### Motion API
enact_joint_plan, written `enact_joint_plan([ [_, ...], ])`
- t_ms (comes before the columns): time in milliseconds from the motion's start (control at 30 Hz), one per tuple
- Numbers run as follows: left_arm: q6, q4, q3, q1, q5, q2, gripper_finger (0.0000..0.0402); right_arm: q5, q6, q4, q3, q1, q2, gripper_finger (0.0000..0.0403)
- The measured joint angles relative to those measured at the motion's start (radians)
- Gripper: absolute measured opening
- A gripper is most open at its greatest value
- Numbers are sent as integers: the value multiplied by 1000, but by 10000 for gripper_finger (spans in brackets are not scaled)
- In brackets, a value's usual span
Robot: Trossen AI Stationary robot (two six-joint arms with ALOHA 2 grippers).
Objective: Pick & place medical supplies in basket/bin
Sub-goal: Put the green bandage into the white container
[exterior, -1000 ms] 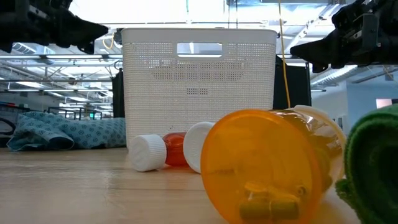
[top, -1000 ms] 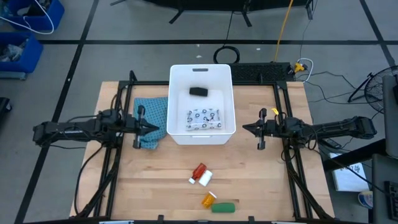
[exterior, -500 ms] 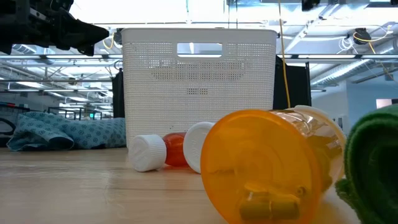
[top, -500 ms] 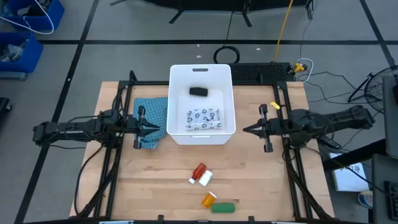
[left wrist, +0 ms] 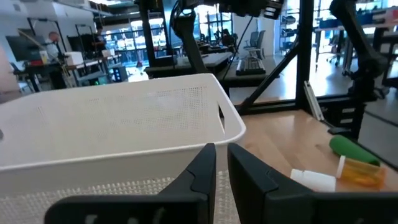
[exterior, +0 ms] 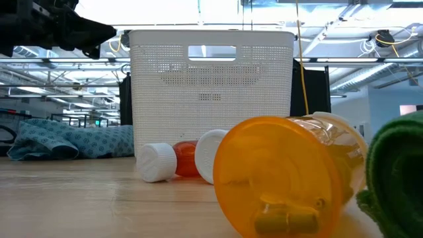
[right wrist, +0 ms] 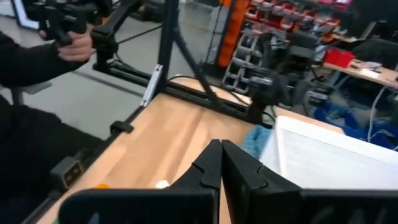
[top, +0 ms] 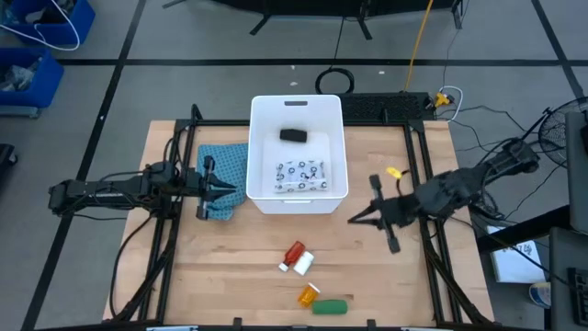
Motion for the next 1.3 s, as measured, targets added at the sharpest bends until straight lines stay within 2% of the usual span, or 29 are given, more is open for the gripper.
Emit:
enact_joint_plan([
  [333,-85,-5,0,0,0,0,47,2,96,2,130,95,282,0],
  [500,-129,-7,0,0,0,0,47,-2,216,-3,173,134,420,0],
  [633,-145,-8,0,0,0,0,47,-6,369,-60,196,176,479,7],
  [800,-143,-9,0,0,0,0,47,-8,607,-165,208,218,515,52],
  [967,-139,-11,0,0,0,0,47,-81,763,-178,208,252,555,103],
  [1300,-115,-10,0,0,0,0,47,-111,825,-179,207,279,700,180],
])
